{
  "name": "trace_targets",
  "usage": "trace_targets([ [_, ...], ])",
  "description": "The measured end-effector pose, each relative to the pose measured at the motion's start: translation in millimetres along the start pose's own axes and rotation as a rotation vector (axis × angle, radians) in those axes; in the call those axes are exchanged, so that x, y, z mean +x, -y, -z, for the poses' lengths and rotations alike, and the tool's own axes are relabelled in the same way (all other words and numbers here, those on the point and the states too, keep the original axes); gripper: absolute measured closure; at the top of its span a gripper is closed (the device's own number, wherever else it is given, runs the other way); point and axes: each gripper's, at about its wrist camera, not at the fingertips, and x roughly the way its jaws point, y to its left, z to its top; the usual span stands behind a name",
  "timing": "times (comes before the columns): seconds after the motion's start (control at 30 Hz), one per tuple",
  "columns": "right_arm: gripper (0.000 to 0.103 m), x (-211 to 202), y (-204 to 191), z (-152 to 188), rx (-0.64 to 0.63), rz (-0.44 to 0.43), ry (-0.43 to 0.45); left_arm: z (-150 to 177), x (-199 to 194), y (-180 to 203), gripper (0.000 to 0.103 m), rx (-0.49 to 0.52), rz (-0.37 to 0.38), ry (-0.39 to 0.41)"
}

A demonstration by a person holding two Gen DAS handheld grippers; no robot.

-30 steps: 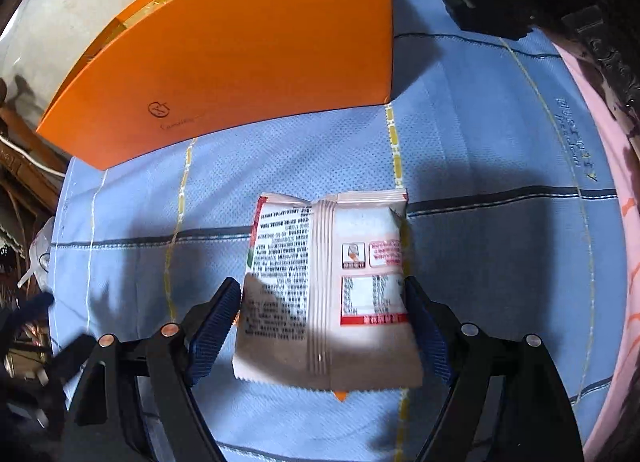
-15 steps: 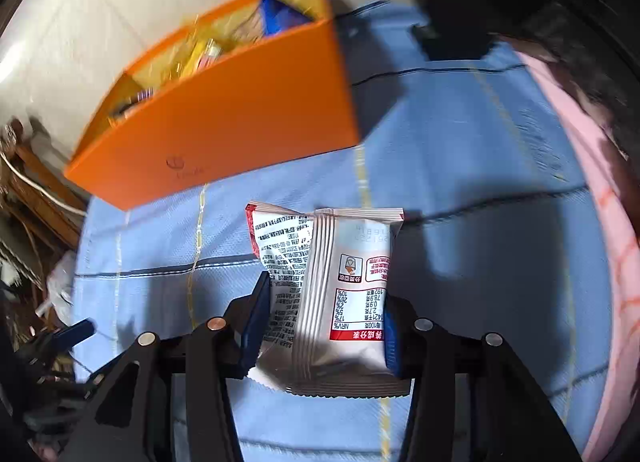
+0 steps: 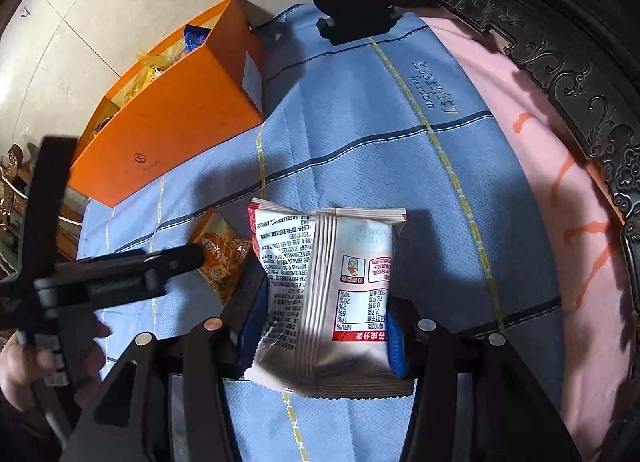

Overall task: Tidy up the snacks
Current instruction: 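Grasp the small orange packet with the left tool while the right tool holds the white bag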

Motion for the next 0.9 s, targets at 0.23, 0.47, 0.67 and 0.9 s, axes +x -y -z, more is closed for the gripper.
trace_targets([
  [0.23, 0.05, 0, 0, -1, -0.013, -0.016, -0.003, -1, 21, 26, 0.018, 0.045, -0.01, -0.035],
  [0.47, 0.049, 1, 1, 1, -0.014, -0.01, -0.006, -1, 21, 46, 0.052, 0.09, -0.031, 0.002],
  [0.67, 0.049, -4, 2, 1, -0.009, 0.0, -0.002, 7, 7, 30, 0.061, 0.081, -0.025, 0.015],
  [0.9, 0.049, -7, -15, 1, -0.047, -0.01, -0.007, 27, -13, 10, 0.073, 0.065, -0.048, 0.042],
])
